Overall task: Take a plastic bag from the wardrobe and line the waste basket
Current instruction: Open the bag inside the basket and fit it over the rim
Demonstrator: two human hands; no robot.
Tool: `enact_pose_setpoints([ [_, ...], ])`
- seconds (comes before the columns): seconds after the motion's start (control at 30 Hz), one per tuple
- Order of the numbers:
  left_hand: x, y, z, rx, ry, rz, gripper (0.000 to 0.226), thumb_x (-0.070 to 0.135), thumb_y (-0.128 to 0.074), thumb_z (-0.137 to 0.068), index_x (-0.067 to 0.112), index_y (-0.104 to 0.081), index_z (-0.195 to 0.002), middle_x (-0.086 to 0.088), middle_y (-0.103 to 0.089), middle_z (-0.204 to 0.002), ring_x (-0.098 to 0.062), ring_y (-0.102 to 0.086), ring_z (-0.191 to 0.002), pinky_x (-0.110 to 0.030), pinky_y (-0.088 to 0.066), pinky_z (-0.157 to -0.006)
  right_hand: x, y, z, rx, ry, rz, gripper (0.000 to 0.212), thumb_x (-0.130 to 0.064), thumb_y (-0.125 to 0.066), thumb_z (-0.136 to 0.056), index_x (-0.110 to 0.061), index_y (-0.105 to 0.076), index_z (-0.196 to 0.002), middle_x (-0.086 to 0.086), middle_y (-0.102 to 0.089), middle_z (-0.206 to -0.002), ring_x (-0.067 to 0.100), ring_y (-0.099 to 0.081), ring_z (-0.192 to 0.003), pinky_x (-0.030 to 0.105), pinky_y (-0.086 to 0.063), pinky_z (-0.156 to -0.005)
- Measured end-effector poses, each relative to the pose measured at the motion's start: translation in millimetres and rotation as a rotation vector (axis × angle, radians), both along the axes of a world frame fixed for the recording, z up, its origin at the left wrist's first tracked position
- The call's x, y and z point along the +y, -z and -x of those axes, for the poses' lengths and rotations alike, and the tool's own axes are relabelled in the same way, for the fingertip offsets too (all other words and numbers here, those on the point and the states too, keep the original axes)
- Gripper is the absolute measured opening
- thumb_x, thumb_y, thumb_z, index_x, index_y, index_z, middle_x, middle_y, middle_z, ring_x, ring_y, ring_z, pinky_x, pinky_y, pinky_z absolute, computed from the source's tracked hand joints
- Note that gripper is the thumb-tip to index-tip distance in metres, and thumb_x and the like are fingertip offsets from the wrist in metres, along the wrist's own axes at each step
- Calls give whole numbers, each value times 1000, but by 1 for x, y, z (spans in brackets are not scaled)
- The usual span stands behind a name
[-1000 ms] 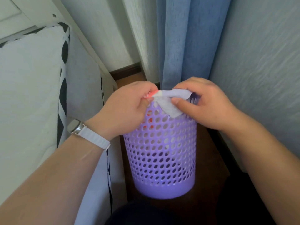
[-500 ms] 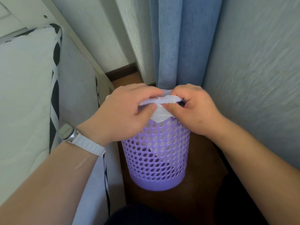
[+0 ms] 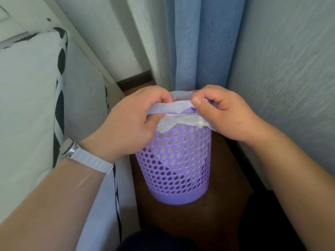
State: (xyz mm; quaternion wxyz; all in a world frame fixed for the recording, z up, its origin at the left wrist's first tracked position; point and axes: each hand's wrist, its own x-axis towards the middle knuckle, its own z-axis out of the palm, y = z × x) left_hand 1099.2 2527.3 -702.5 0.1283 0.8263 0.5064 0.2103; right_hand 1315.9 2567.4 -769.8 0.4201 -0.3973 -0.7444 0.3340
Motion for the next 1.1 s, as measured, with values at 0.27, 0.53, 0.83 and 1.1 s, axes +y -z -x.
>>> enact_pose_setpoints([
  [0.27, -1, -3, 2, -38, 19, -52, 23, 3, -56, -84, 16, -63, -101, 4, -61, -97, -7, -55, -91, -18, -41, -81, -3, 2, 1, -19, -12, 62, 14, -34, -61, -87, -21, -65, -91, -15, -60, -84, -1, -54, -81, 13, -39, -72],
  [0.53, 0, -4, 3, -102, 53, -128, 33, -15, -55, -74, 11, -73, -80, -4, -61, -96, -10, -58, -86, -12, -39, -77, -11, 0, 12, 82, 79, 29, 6, -24, -62, -87, -29, -64, -84, -15, -59, -78, 0, -56, -75, 16, -39, -70],
  [0.83, -7, -3, -5, -169, -93, -17, 20, 36, -63, -84, 20, -59, -96, 8, -64, -84, -12, -61, -78, -32, -49, -68, -18, -1, 23, 39, 178, -46, 9, -23, -65, -85, -22, -62, -77, -13, -56, -71, 11, -51, -73, 27, -40, -68],
  [1.1, -1, 4, 0, 21, -35, -60, 15, 32, -55, -90, 22, -67, -91, 6, -60, -76, -13, -54, -71, -40, -45, -64, -17, -9, 20, -47, 62, -97, 7, -28, -66, -85, -22, -68, -86, -12, -61, -79, 6, -54, -79, 24, -41, -75],
])
